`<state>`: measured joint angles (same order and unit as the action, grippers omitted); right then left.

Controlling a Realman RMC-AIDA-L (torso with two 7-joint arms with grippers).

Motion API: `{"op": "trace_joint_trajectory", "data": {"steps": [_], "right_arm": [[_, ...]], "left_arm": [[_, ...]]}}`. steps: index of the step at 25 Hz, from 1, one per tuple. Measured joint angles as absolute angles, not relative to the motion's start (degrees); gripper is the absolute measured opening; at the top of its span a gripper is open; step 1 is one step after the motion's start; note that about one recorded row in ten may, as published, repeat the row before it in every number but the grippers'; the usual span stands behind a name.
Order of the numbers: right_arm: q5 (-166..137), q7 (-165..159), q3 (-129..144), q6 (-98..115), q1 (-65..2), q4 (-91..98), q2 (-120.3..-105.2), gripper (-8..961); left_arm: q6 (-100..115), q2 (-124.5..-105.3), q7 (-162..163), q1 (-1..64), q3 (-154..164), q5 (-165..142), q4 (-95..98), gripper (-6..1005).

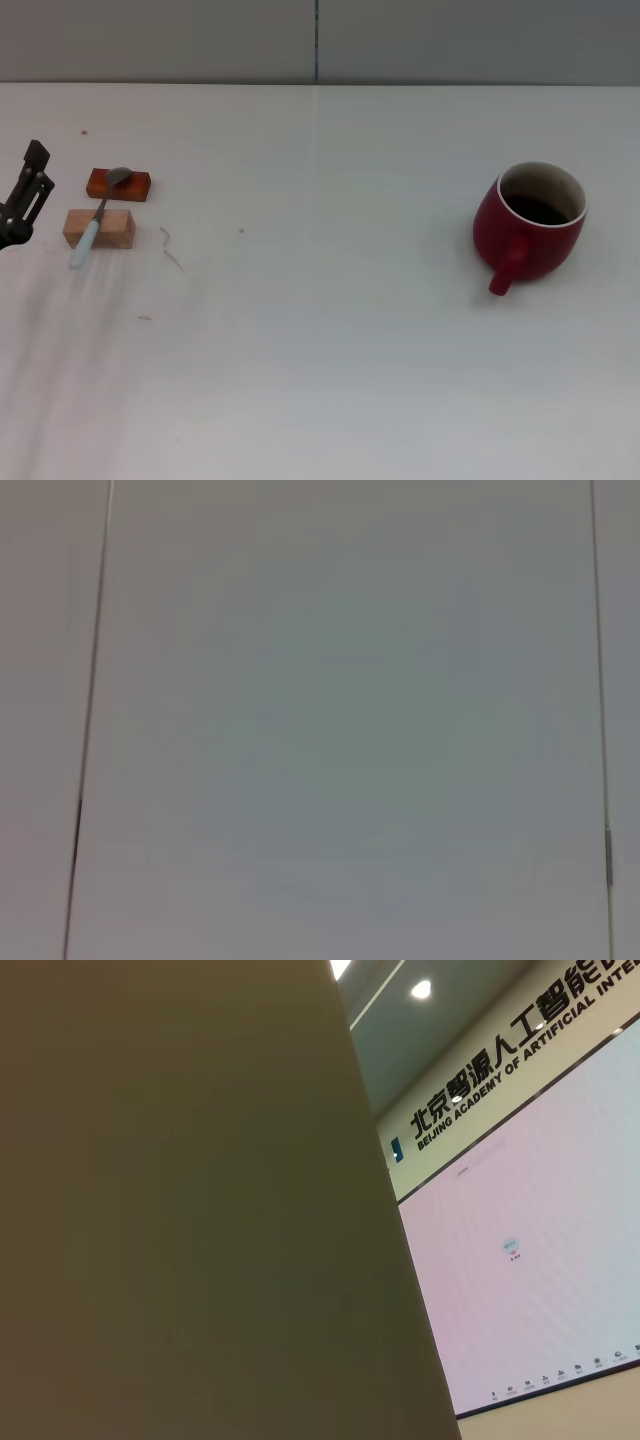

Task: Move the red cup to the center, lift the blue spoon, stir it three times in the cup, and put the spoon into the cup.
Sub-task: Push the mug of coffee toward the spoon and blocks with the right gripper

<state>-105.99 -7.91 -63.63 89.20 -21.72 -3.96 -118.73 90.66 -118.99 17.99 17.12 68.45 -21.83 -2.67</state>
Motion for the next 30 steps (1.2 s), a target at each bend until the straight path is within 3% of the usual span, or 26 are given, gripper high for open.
{"op": "trace_joint_trajectory", "data": {"steps": [8,10,23,30], "right_arm": [[-105.99,-7.90,-63.64,89.20,-21.62,-3.95,-118.73,732],[-106.00,-7.90,-63.63,89.20,-21.68,-3.95,-118.73,732],[-106.08,-7.91,-63.63,88.71,-22.43,-3.96,-118.73,706],[-106.08,-7.91,-63.64,87.64,-22.54,-3.49,-118.60,688]], "left_arm": [[90.29,-119.06,17.88,16.75,68.53,-22.98,-4.69,767],[90.62,-119.08,17.08,17.26,68.17,-24.53,-7.62,834],[92.38,-118.94,-0.14,22.87,56.47,-31.64,-24.55,833],[92.74,-117.86,5.99,22.49,49.77,-35.34,-21.19,833]]}}
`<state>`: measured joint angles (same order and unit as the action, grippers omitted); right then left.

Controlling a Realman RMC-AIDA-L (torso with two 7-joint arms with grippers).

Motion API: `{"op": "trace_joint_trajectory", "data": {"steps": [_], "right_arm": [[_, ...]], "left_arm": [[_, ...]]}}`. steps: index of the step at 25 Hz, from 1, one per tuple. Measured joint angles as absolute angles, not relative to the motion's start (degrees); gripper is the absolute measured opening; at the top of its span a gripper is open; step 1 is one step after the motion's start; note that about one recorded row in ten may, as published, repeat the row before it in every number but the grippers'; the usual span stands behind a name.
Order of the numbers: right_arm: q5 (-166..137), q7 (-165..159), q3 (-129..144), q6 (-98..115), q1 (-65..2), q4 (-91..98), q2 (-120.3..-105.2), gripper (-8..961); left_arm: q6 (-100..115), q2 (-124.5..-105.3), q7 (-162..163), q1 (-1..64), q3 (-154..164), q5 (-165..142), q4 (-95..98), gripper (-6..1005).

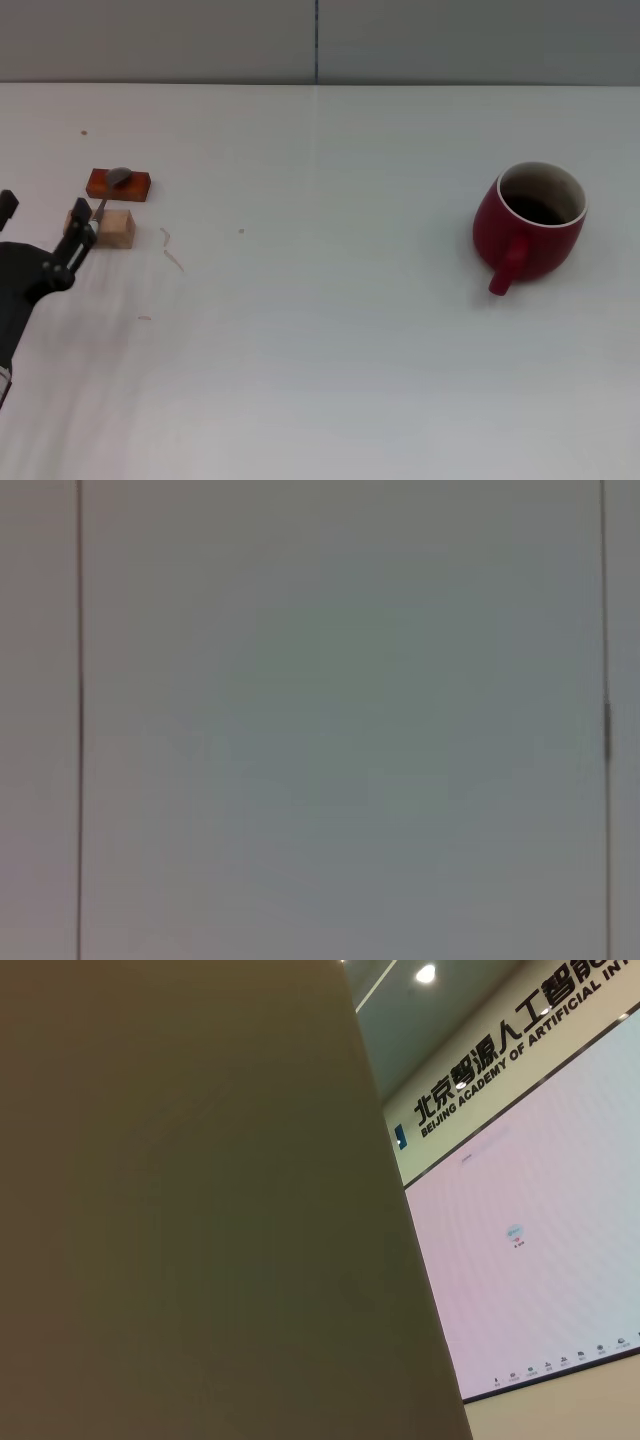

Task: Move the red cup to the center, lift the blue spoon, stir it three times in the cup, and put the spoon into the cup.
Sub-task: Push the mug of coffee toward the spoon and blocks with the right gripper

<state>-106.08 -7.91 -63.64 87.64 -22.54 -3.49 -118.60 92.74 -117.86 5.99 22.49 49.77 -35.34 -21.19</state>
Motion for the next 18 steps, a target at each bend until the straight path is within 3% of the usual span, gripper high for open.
{"op": "trace_joint_trajectory", "data": {"steps": [10,18], "right_arm": [[-105.73,-7.91,-63.88,88.29,-20.44,-3.24,-118.78,663],[-105.68,-7.90,-63.71,88.38,-18.32,-3.25,-118.99,643]], "left_arm": [[78.59,-117.89,21.39,18.27,46.44,-33.78,4.36,833],[73.20,-117.79,24.02,18.51,45.60,-33.26,12.16,834]]}}
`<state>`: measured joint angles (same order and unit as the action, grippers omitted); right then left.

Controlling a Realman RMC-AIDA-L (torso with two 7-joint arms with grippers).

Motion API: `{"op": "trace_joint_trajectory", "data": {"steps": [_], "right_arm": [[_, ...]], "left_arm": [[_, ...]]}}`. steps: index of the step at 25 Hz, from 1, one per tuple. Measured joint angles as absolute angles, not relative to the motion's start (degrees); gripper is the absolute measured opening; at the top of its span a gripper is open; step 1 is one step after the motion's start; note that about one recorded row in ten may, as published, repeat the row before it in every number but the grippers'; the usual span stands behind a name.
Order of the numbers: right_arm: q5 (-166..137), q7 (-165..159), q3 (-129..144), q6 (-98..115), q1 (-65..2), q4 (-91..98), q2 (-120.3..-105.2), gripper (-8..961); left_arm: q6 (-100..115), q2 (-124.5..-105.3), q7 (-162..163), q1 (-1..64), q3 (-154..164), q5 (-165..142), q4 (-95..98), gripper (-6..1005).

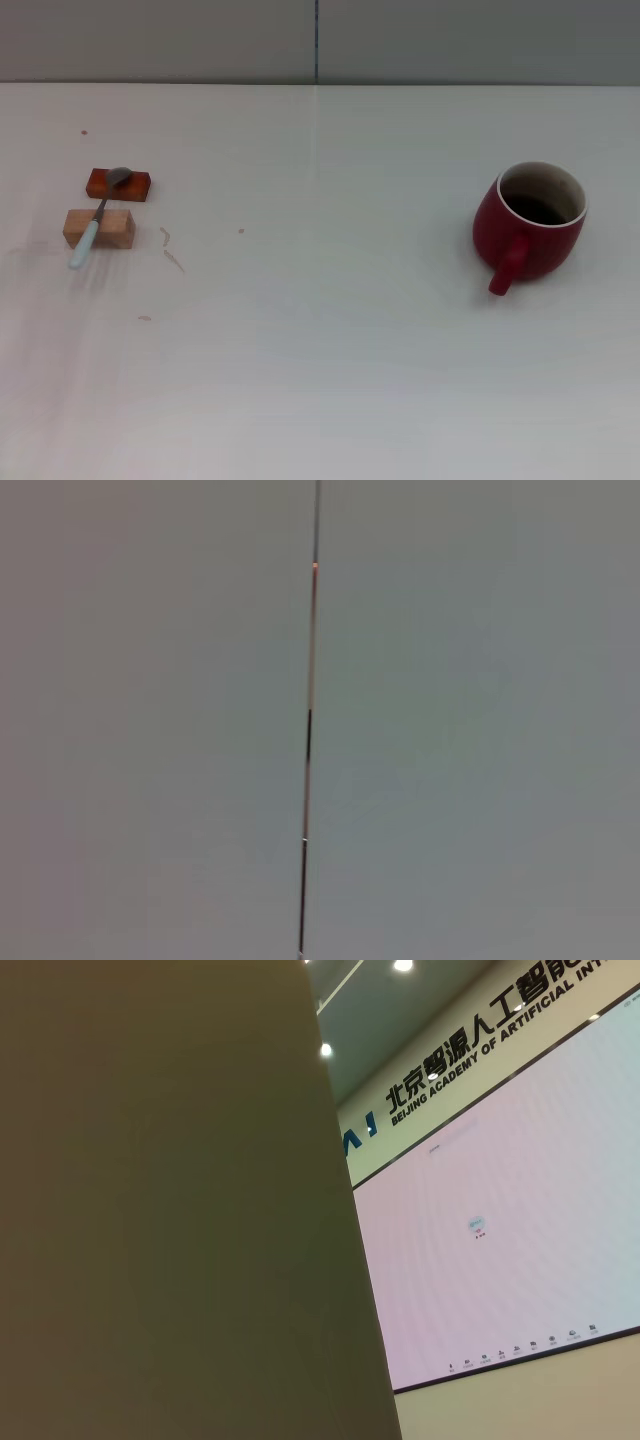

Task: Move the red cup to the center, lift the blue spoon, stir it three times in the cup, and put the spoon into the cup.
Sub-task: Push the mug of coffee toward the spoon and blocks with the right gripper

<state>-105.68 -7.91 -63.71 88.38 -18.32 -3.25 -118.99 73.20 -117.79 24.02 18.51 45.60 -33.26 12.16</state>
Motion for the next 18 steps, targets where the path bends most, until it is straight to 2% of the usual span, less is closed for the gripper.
{"op": "trace_joint_trajectory", "data": {"steps": [14,18], "right_arm": [[-106.13,10.43,-51.83,80.19,-18.31,-3.18,-119.17,608],[-106.15,15.81,-45.12,77.73,-18.90,-3.19,-119.13,418]], "left_arm": [[72.38,-118.03,23.97,19.97,42.00,-33.13,13.62,834],[72.37,-118.08,24.11,20.06,41.96,-33.13,13.68,834]]}}
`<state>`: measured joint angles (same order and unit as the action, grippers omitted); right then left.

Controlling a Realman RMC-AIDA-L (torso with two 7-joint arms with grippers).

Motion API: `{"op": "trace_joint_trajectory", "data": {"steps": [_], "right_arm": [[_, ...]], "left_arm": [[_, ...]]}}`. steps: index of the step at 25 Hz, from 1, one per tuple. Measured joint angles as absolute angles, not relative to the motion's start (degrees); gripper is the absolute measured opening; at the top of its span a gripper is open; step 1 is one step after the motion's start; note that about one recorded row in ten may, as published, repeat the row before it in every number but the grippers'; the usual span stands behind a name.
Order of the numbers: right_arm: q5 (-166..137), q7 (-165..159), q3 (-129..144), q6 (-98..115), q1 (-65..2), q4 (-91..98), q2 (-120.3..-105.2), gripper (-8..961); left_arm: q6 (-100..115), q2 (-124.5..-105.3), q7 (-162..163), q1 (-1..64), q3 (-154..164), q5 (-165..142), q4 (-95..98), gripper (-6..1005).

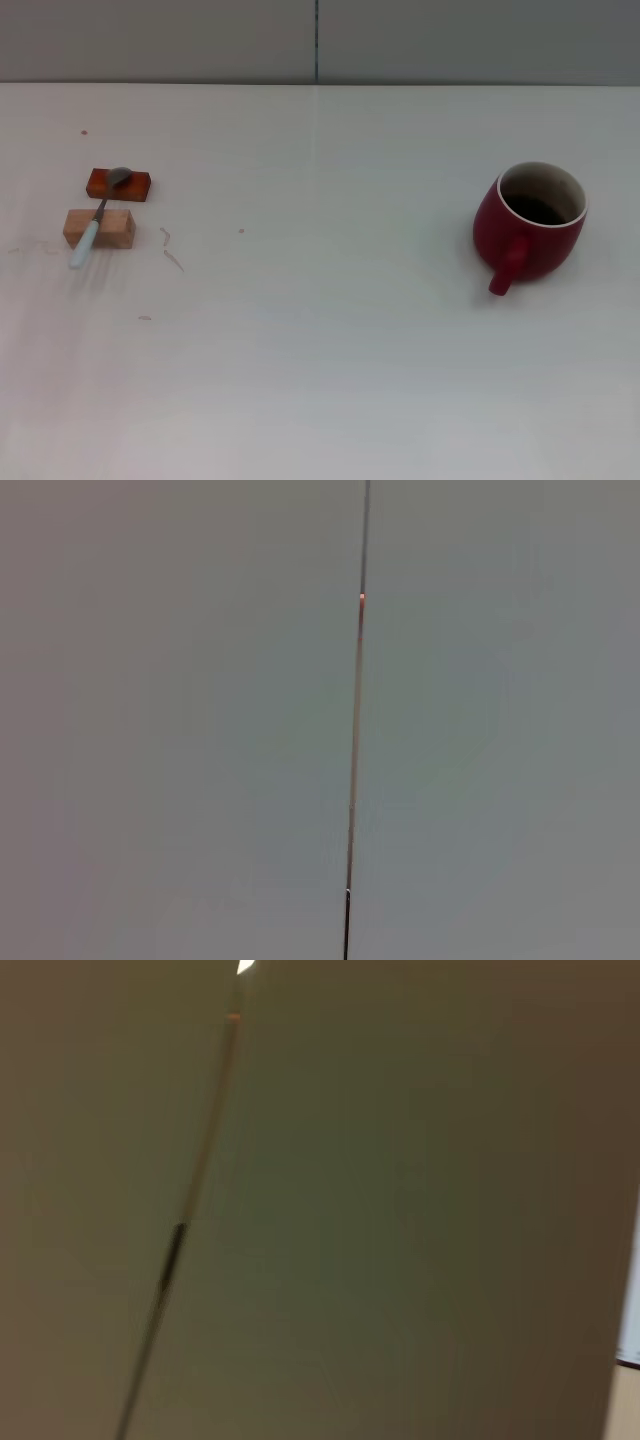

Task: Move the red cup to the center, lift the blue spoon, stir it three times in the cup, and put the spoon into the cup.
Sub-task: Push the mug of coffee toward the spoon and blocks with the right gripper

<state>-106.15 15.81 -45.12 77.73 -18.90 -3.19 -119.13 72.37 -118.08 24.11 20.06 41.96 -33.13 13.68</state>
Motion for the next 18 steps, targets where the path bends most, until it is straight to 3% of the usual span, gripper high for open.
{"op": "trace_joint_trajectory", "data": {"steps": [7,11,18], "right_arm": [[-106.17,26.44,-32.14,76.57,-18.59,-4.47,-119.30,136],[-106.17,36.47,-27.95,74.35,-18.12,-7.12,-119.42,88],[-106.17,44.70,-25.44,70.22,-18.11,-8.95,-119.53,89]], "left_arm": [[72.45,-118.12,24.05,20.69,41.93,-33.14,13.93,834],[72.63,-118.12,23.92,20.86,41.98,-33.13,13.95,834],[73.05,-118.07,24.15,20.62,42.17,-33.13,14.07,833]]}}
